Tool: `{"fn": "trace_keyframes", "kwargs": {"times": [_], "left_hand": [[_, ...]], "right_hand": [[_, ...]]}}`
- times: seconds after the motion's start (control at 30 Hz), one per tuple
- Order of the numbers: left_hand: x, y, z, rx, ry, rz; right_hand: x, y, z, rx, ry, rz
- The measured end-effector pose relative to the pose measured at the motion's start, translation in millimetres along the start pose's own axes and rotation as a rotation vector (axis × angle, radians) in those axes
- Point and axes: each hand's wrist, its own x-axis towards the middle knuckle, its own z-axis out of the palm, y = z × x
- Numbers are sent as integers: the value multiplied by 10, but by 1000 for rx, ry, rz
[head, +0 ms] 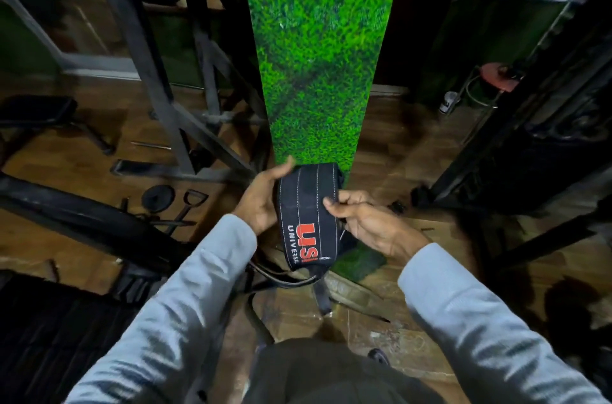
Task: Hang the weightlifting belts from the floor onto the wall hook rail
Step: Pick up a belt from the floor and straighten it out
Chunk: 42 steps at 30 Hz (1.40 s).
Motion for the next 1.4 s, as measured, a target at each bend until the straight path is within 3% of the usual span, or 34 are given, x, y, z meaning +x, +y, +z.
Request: {"fn": "trace_keyframes", "kwargs": {"times": [0.07, 0.13, 0.3, 0.4, 0.57, 0.73, 0.83, 0.93, 1.1, 1.27, 1.4], "left_hand": [[72, -7, 34, 138, 105, 90], [68, -122, 25, 237, 112, 194], [-55, -431, -124, 270, -19, 227], [-97, -493, -259, 271, -66, 183], [-73, -259, -334, 69, 38, -28], [-48, 52, 56, 28, -4, 118], [-48, 125, 185, 77, 73, 152], [-58, 56, 152, 96, 171, 207], [-93, -115, 49, 174, 123, 232], [-166, -188, 74, 291, 63, 205], [-235, -209, 98, 317, 54, 201]], "right_hand": [[3, -19, 3, -16, 72, 56], [29, -53, -53, 33, 149, 152], [178, -254, -197, 269, 263, 314], [232, -324, -86, 161, 293, 353], [218, -187, -251, -39, 354, 160], [132, -70, -230, -273, 164, 70], [93, -83, -169, -336, 112, 64], [72, -234, -151, -181, 167, 91], [40, -728, -140, -67, 231, -191], [69, -992, -3, -385, 229, -402], [15, -1101, 56, -443, 318, -552]]}}
